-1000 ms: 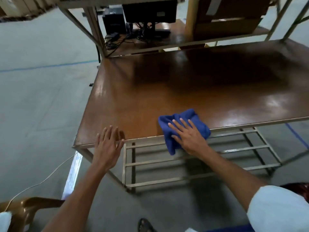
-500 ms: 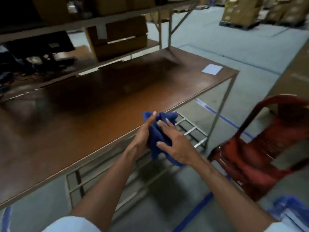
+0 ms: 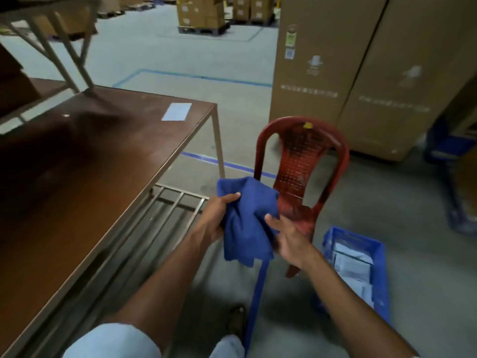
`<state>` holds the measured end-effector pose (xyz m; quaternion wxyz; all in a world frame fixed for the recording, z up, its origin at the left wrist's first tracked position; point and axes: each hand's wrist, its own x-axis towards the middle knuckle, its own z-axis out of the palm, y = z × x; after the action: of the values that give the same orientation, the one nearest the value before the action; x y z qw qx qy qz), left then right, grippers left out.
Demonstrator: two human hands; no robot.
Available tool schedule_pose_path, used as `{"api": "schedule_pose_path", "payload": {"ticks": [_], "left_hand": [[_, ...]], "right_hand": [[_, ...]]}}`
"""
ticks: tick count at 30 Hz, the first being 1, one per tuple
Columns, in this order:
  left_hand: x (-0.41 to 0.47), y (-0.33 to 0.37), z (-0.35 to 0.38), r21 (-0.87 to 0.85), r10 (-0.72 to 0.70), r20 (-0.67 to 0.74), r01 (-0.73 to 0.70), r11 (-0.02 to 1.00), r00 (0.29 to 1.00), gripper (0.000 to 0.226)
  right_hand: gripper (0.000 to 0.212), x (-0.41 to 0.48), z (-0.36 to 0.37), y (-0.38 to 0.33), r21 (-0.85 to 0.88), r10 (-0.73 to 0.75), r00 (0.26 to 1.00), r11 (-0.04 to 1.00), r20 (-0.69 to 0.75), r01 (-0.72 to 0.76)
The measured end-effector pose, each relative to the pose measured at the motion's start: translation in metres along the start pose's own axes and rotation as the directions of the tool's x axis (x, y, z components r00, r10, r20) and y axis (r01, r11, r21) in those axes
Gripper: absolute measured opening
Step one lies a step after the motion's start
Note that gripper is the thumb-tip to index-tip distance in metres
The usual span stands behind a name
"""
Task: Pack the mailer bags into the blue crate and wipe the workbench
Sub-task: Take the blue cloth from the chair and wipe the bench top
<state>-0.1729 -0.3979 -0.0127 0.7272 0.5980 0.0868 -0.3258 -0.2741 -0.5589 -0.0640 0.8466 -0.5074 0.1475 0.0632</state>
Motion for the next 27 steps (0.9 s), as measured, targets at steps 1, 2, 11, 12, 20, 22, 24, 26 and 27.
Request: {"api": "schedule_pose_path", "payload": {"ticks": [1,2,11,12,20,22,24,26,27], "left_hand": [[0.017,-0.003,0.006,0.014,-0.022,0.003,0.022,1.000,1.000,0.027],[0.035,-0.007,0.012,0.028,-0.056,0.023,0.056,0.998,0.998,0.029],[0.184,-0.076,0.016,0.424,-0.261,0.029,0.224,0.878,0.965,0.041],[0.200,-0.084,0.014,0.437,-0.249,0.028,0.212,0.874,0.968,0.040],[0.328,-0.162,0.009,0.687,-0.204,0.012,0.140,0.713,0.979,0.032],[0.364,-0.181,0.013,0.714,-0.211,-0.025,0.165,0.680,0.977,0.024],[0.398,-0.204,0.019,0.726,-0.201,-0.047,0.172,0.666,0.978,0.022],[0.430,-0.218,0.029,0.722,-0.171,-0.058,0.159,0.674,0.984,0.026],[0.444,-0.223,0.035,0.717,-0.151,-0.060,0.148,0.681,0.987,0.028]], "right_hand": [[0.059,0.008,-0.010,0.000,-0.045,-0.048,0.996,0.998,-0.075,0.044],[0.052,0.017,-0.017,-0.003,-0.128,-0.102,0.979,0.989,-0.179,0.079],[0.046,0.111,-0.098,0.014,-0.083,0.111,0.830,0.979,-0.547,-0.185],[0.053,0.120,-0.110,0.027,-0.116,0.098,0.809,0.973,-0.580,-0.201],[0.051,0.207,-0.207,0.127,-0.151,0.160,0.657,0.909,-0.736,-0.390],[0.037,0.231,-0.229,0.139,-0.184,0.160,0.620,0.872,-0.768,-0.453],[0.023,0.254,-0.253,0.147,-0.223,0.129,0.595,0.847,-0.794,-0.482],[0.025,0.278,-0.278,0.153,-0.244,0.094,0.584,0.846,-0.807,-0.474],[0.027,0.289,-0.290,0.154,-0.251,0.082,0.582,0.847,-0.809,-0.469]]}}
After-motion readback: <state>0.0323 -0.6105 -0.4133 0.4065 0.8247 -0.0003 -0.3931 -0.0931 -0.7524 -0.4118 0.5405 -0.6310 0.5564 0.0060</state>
